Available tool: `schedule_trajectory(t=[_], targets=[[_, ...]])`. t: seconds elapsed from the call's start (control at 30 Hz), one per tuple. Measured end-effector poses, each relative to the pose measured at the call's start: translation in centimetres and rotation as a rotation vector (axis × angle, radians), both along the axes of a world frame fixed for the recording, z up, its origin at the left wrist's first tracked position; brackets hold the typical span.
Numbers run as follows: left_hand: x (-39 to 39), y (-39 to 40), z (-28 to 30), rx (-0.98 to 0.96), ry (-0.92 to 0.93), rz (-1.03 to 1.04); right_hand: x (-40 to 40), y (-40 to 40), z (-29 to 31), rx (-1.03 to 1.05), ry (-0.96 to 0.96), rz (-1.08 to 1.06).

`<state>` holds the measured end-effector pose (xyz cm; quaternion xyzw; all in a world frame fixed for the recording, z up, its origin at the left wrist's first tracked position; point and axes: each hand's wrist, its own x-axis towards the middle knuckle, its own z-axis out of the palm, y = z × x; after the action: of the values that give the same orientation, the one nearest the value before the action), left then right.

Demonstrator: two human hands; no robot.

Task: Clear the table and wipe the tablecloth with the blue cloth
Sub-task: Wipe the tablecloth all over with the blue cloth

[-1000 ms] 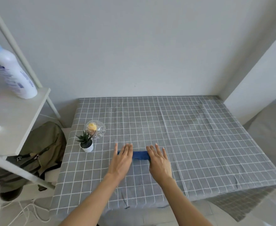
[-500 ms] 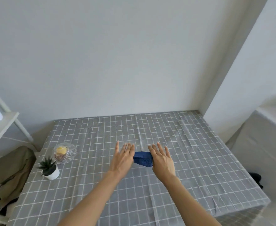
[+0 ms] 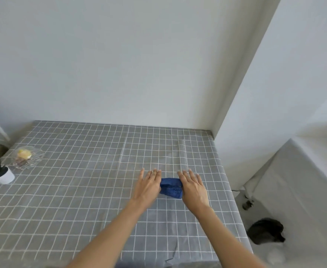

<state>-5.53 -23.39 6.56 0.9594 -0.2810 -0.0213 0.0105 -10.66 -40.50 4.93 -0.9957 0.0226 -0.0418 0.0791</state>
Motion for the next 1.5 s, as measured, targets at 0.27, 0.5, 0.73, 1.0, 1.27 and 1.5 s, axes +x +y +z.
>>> schedule_trajectory(t=[0.27, 0.5, 0.73, 1.0, 1.27, 1.5], targets=[[-0.1, -8.7, 1.7, 0.004, -0.036, -0.022, -0.7, -8.1, 1.6, -0.034, -0.035, -0.030], [-2.6, -11.3, -1.0, 0.008, 0.016, -0.031, -2.7, -10.7, -0.9, -0.011, -0.135, -0.050], [-9.6, -11.7, -6.8, 0.142, 0.192, -0.179, -10.8, -12.0, -5.9, 0.046, 0.220, -0.025], [-12.8, -10.4, -6.9, 0.214, 0.340, -0.143, -14.5, -10.4, -7.3, 0.120, 0.275, -0.014], [-14.5, -8.6, -7.3, 0.111, 0.439, -0.025, -15.3, -10.9, -7.1, 0.157, 0.422, 0.007], [-10.5, -9.4, -7.4, -0.078, 0.298, 0.069, -11.1, -10.3, -6.8, 0.155, 0.249, -0.120]])
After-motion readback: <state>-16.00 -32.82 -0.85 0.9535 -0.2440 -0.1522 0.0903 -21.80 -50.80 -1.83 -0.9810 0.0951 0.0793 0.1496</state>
